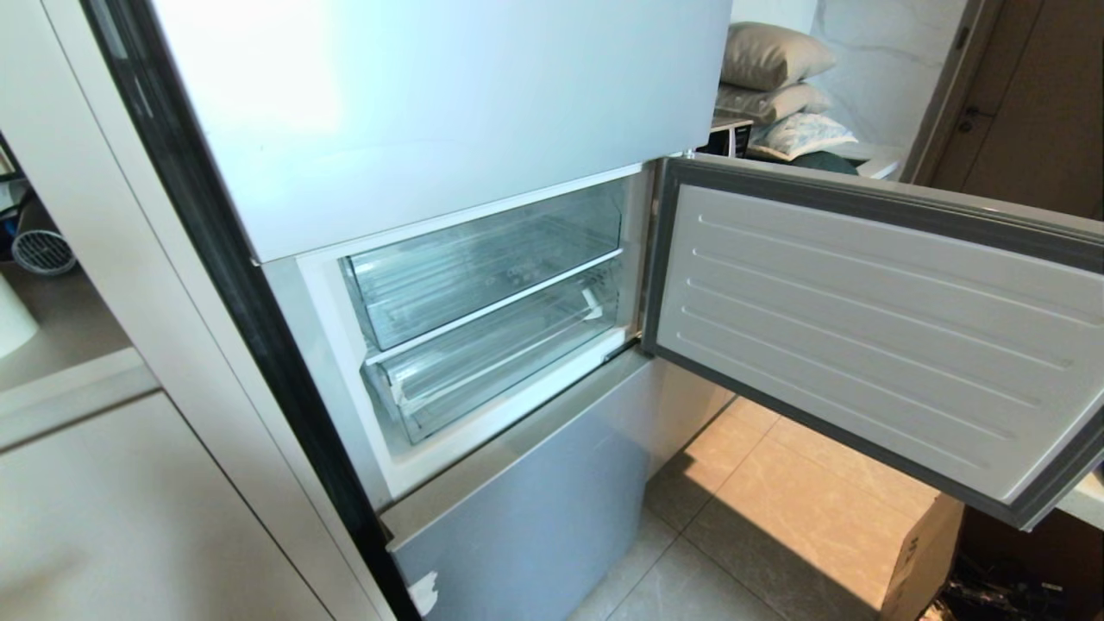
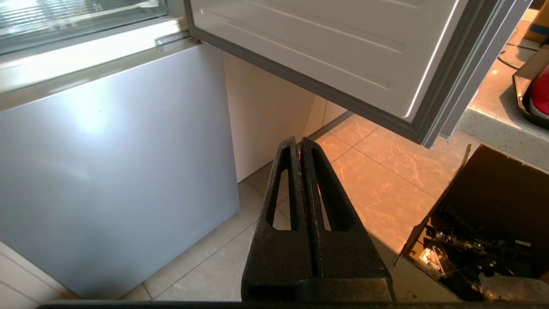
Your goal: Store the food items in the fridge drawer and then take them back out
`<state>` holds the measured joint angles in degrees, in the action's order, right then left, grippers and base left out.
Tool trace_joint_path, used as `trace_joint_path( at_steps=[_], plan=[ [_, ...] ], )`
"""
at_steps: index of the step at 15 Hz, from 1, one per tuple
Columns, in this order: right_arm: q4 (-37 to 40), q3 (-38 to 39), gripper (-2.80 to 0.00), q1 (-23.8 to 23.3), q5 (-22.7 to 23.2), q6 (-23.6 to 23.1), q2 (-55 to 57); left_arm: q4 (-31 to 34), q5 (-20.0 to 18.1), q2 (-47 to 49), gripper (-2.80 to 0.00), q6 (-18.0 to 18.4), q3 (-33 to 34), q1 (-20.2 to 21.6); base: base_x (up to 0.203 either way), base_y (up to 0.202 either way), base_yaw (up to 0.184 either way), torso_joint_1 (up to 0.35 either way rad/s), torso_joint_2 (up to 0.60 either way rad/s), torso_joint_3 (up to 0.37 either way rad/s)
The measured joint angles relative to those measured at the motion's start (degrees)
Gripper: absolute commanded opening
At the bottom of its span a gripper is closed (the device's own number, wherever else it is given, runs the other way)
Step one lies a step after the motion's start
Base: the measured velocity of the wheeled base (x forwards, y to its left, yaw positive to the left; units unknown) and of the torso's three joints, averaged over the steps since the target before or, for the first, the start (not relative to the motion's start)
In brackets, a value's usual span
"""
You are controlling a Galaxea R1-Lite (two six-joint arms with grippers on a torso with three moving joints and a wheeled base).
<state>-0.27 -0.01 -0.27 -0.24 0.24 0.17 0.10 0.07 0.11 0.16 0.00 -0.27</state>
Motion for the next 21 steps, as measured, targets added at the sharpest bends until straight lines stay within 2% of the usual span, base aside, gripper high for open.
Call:
trace_joint_path(
  at_steps=[2, 4, 6, 7, 9, 12, 14, 17, 21],
  plan=[
    [-2.9, -1.3, -2.8, 0.0, -0.9, 2.6, 2.3, 0.0, 0.0, 0.0, -2.8, 0.0, 0.0, 0.0, 0.0, 0.0, 0.0, 0.0, 0.0, 0.0],
    [-8.5, -5.3, -2.8, -0.8, -2.4, 9.9, 7.4, 0.0, 0.0, 0.0, -2.8, 0.0, 0.0, 0.0, 0.0, 0.0, 0.0, 0.0, 0.0, 0.0],
    [-12.3, -9.9, -2.8, -4.8, -1.8, 18.5, 15.5, 0.0, 0.0, 0.0, -2.8, 0.0, 0.0, 0.0, 0.0, 0.0, 0.0, 0.0, 0.0, 0.0],
    [-14.4, -11.8, -2.8, -9.2, 0.2, 22.8, 20.2, 0.0, 0.0, 0.0, -2.8, 0.0, 0.0, 0.0, 0.0, 0.0, 0.0, 0.0, 0.0, 0.0],
    [-19.1, -14.1, -2.8, -22.8, 6.8, 28.6, 27.8, 0.0, 0.0, 0.0, -2.8, 0.0, 0.0, 0.0, 0.0, 0.0, 0.0, 0.0, 0.0, 0.0],
    [-24.6, -17.3, -2.8, -45.7, 21.3, 34.1, 37.1, 0.0, 0.0, 0.0, -2.8, 0.0, 0.0, 0.0, 0.0, 0.0, 0.0, 0.0, 0.0, 0.0],
    [-26.8, -21.2, -2.8, -56.2, 29.5, 38.5, 45.2, 0.0, 0.0, 0.0, -2.8, 0.0, 0.0, 0.0, 0.0, 0.0, 0.0, 0.0, 0.0, 0.0],
    [-31.6, -26.4, -2.8, -63.6, 33.7, 43.4, 57.6, 0.0, 0.0, 0.0, -2.8, 0.0, 0.0, 0.0, 0.0, 0.0, 0.0, 0.0, 0.0, 0.0],
    [-39.7, -33.4, -2.8, -67.1, 33.7, 46.5, 71.8, 0.0, 0.0, 0.0, -2.8, 0.0, 0.0, 0.0, 0.0, 0.0, 0.0, 0.0, 0.0, 0.0]
  ],
)
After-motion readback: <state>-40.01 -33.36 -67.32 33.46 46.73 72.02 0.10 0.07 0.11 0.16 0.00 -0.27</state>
